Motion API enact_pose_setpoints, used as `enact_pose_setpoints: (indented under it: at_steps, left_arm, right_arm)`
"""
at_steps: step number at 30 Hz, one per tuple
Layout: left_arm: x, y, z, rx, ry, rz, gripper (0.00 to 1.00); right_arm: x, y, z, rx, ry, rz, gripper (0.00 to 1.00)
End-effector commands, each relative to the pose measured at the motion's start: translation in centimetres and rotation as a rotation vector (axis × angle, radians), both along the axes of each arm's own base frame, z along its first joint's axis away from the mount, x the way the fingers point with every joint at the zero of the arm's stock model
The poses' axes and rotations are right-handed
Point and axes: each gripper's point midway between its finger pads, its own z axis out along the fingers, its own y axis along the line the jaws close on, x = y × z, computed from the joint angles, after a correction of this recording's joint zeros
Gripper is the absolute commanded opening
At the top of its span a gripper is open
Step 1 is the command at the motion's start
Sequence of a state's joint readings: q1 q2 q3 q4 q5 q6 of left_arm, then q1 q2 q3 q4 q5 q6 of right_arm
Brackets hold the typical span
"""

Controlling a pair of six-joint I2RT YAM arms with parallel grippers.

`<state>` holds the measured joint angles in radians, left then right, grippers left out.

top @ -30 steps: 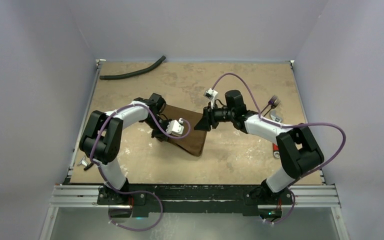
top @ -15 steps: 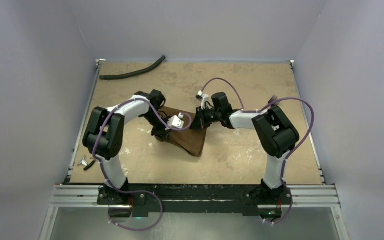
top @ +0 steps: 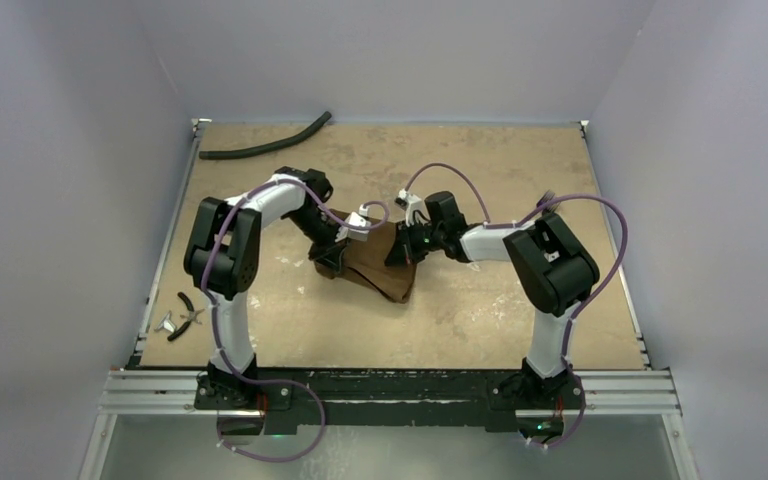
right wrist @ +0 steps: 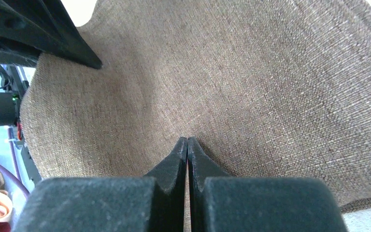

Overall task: Fold the napkin into a case and place the utensils inside
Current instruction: Smooth out the 2/3-rectangle-folded napkin at the center of the board.

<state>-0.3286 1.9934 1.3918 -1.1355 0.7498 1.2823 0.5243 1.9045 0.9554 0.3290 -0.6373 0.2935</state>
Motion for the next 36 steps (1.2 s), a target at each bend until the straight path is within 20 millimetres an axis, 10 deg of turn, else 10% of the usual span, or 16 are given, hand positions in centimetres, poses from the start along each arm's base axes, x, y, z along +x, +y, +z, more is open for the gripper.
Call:
enact_pose_setpoints:
  at_steps: [1,13,26,36]
  left_arm:
    - [0.9,-1.0,2.1,-0.065,0.038,0.017,0.0]
    - [4.5,-1.9,2.0,-0.069,-0.001,0.101,0.0]
    - [8.4,-2.4,-1.4,0.058,-0.024,0.269,0.0]
    - [7.3,-2.3,-2.4,0.105,0.028,0.211,0.0]
  right_arm:
    - [-0.7,-0.5,-0.5,-0.017,0.005,0.013,0.02]
    - [-2.9,-0.9,-1.6,-0.007,0.072,0.039,0.01]
    - [-2.5,0.5,1.5,0.081,0.052,0.081,0.06]
    - [1.5,-1.1,14.1,0.182,-0.418,-0.028,0.46]
